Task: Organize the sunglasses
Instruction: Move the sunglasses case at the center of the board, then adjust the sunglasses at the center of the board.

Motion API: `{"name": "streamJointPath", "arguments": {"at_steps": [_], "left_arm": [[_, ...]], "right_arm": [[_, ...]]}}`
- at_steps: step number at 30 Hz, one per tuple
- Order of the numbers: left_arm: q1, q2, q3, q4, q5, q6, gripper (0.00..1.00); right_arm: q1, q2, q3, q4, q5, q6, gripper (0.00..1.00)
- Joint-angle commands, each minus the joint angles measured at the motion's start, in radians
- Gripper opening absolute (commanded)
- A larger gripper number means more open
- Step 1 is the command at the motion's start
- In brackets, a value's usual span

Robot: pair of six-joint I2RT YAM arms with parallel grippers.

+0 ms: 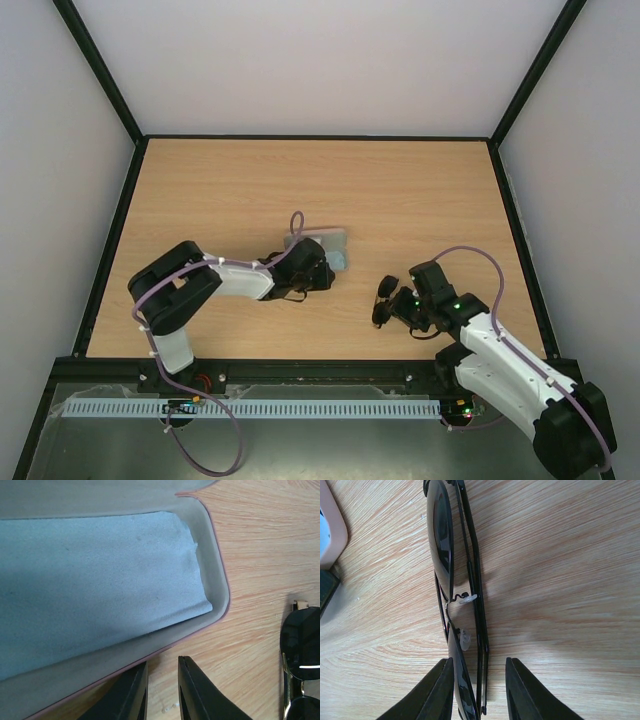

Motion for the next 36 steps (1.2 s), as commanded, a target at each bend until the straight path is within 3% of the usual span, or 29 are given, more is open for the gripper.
{"name": "streamJointPath", "arguments": {"at_steps": [1,20,30,36], "left_arm": [[0.027,0.063,0.008,-0.095,-0.031,0.052,0.20],[0.097,0.047,0.026,-0.117,-0.013,0.122,0.21],[0.055,-0.125,0.001,-0.159,0.007,0.083,0.42],[0.048,-0.235,-0.029,-0.199,0.010,0.065,0.46]], "right_arm": [[0.002,0.016,0.020,-0.009,-0.008,-0.004,0.30],[0.004,0.067,0.058,0.036,-0.056,-0.043,0.31],[0.014,0.083,0.044,0.039,-0.057,-0.035,0.31],[0.037,0.081,0.024,0.052,-0.058,-0.010,0.30]]}}
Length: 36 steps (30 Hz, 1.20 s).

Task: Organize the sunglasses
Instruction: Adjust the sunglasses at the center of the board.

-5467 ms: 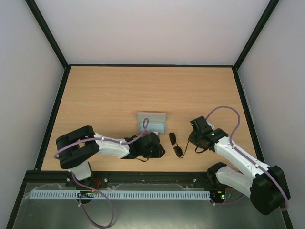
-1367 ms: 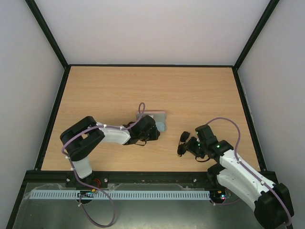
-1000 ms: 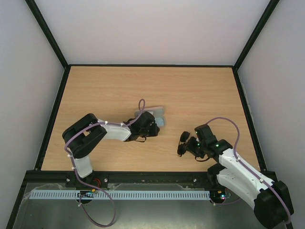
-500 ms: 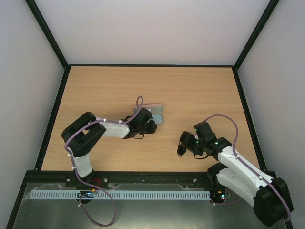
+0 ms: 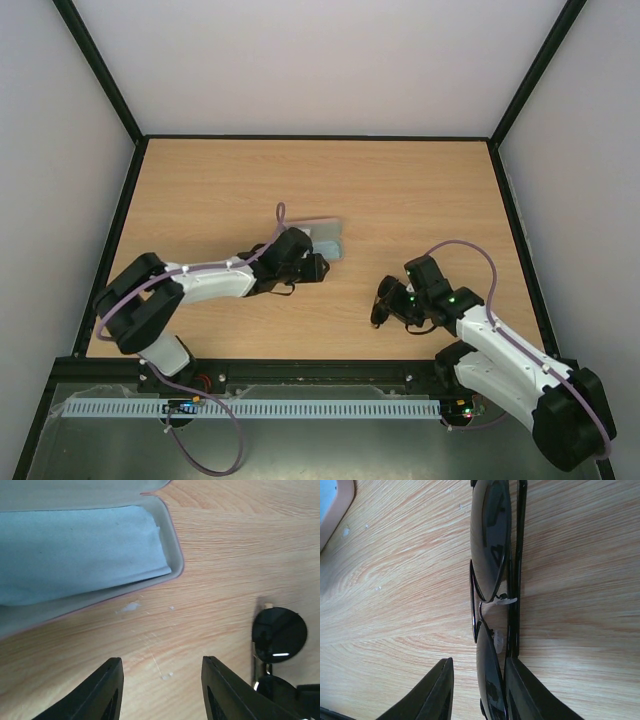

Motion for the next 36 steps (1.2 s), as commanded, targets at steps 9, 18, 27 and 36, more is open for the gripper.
{"name": "streamJointPath", "arguments": {"at_steps": [9,18,27,36], "left_arm": [[-0.006,-0.201,-0.094,-0.081,-0.013,-0.026,0.47],[-0.004,-0.263,-0.141,-0.081,-0.020,-0.028,0.47],[0.004,-0.315,-0.175,-0.081,-0.019,-0.025,0.47],[0.015,-0.369,-0.205,-0.092,-0.014,-0.022,0.47]], "right_arm": [[0.062,0.017,-0.033,0.005,0.027,0.053,0.29],[0.074,0.009,-0.052,0.021,0.036,0.092,0.18],[0.078,0.040,0.032,-0.050,0.091,0.056,0.04],[0.092,0.192,0.191,-0.250,0.241,-0.050,0.01]]}}
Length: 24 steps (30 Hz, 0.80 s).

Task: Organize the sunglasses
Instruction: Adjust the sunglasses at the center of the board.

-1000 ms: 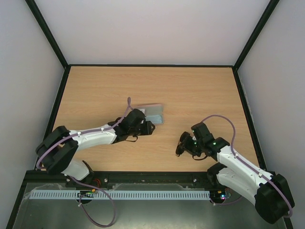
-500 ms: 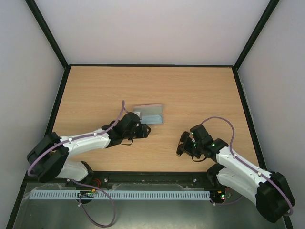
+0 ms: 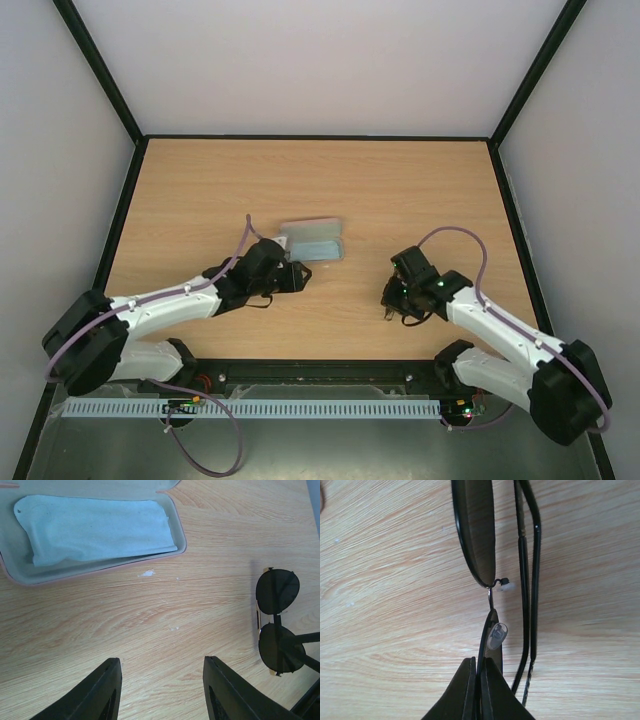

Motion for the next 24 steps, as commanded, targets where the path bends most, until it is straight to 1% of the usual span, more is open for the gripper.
{"name": "streamJointPath", "arguments": {"at_steps": [1,6,10,13,21,24], "left_arm": [[0.009,-0.034,-0.021,-0.013,-0.004,0.000,0.47],[0.014,-0.045,-0.029,-0.015,0.003,0.004,0.47],[0.018,-0.054,-0.037,-0.017,0.007,0.008,0.48],[0.022,-0.062,-0.041,-0.022,0.009,0.010,0.48],[0.037,-0.105,-0.069,-0.043,0.004,0.015,0.48],[0.041,-0.118,-0.075,-0.054,0.001,0.017,0.48]], "right_arm": [[0.023,0.094,0.091,-0.173,0.114,-0.076,0.01],[0.092,0.216,0.203,-0.267,0.245,-0.091,0.01],[0.176,0.354,0.307,-0.347,0.348,-0.066,0.02],[0.236,0.446,0.349,-0.368,0.399,-0.043,0.02],[0.347,0.614,0.412,-0.365,0.425,-0.003,0.06],[0.373,0.645,0.428,-0.356,0.419,0.003,0.12]]}}
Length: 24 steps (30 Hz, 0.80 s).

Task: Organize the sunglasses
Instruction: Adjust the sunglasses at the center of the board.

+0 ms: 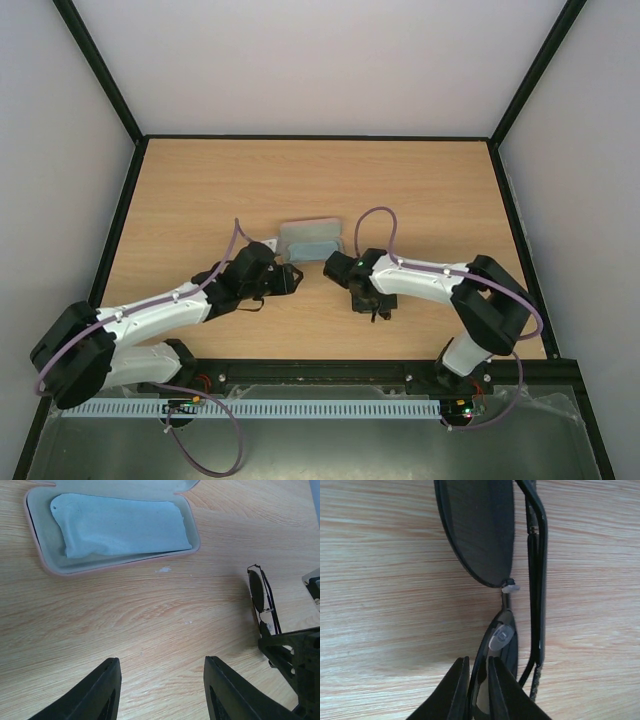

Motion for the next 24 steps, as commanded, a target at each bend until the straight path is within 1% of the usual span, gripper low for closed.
{"name": "streamJointPath", "arguments": {"at_steps": [1,3,6,11,14,17,24], "left_arm": [[0.012,-0.030,-0.016,-0.033,-0.005,0.013,0.48],[0.014,-0.035,-0.015,-0.039,-0.007,0.013,0.48],[0.016,-0.041,-0.015,-0.047,-0.007,0.013,0.48],[0.016,-0.056,-0.016,-0.068,-0.014,0.012,0.48],[0.016,-0.075,-0.018,-0.086,-0.024,0.009,0.48],[0.016,-0.086,-0.019,-0.104,-0.029,0.004,0.48],[0.016,-0.104,-0.008,-0.131,-0.037,0.002,0.48]], "right_arm": [[0.039,0.046,0.040,-0.059,0.030,0.033,0.15],[0.051,0.052,0.052,-0.056,0.021,0.035,0.21],[0.067,0.039,0.075,-0.060,0.008,0.037,0.27],[0.072,-0.030,0.112,-0.071,-0.008,0.031,0.32],[0.070,-0.086,0.116,-0.085,0.021,0.031,0.34],[0.020,-0.124,0.080,-0.074,0.033,0.015,0.35],[-0.156,-0.269,-0.066,0.019,0.011,-0.016,0.35]]}}
